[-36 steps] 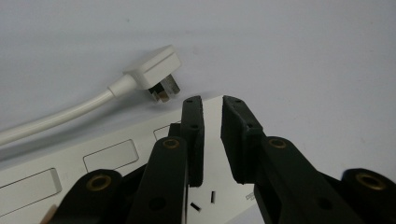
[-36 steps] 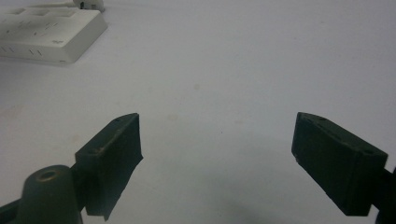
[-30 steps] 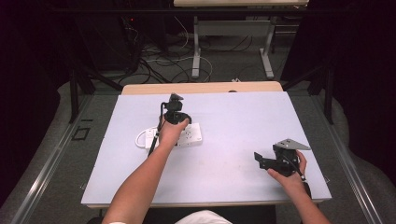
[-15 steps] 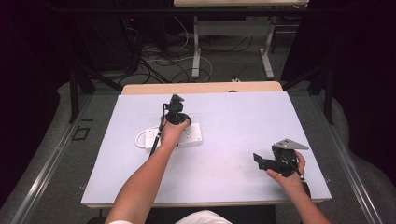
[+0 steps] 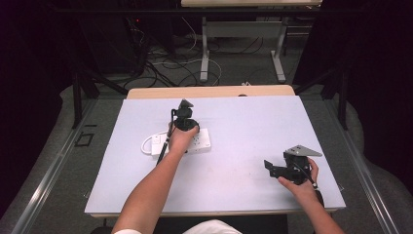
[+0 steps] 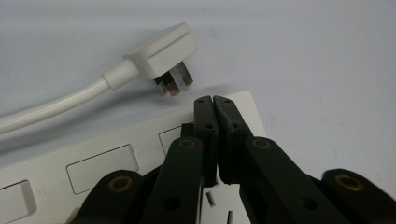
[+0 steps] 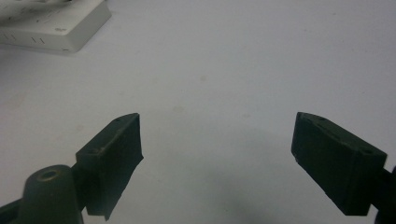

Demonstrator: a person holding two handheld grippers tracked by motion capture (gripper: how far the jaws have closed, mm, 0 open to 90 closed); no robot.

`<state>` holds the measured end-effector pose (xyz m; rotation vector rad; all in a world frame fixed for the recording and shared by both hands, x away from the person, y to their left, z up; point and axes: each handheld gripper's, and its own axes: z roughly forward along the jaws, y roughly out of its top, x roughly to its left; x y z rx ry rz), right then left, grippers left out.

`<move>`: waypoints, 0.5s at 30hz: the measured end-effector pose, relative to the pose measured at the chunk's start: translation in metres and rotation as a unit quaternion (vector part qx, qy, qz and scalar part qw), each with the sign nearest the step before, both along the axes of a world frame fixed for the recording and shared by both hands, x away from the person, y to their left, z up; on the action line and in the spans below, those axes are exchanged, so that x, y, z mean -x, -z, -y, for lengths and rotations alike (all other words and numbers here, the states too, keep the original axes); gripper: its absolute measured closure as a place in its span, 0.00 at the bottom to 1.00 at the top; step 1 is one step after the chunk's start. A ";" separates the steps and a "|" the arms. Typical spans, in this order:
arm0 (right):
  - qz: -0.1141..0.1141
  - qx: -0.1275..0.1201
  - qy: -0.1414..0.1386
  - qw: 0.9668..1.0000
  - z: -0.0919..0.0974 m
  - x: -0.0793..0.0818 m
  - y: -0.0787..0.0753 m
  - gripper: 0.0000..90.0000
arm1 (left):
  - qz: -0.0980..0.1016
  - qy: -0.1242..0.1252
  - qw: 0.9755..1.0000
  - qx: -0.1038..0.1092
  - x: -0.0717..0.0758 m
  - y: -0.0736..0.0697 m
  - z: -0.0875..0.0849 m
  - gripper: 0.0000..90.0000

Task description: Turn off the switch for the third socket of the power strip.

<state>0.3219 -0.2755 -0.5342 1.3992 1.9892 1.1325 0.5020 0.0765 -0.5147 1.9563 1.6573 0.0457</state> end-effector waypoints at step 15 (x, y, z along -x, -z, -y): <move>-0.001 0.002 -0.003 1.000 -0.001 0.000 0.000 0.17 | 0.000 -0.002 1.000 0.005 0.000 0.001 -0.003 0.99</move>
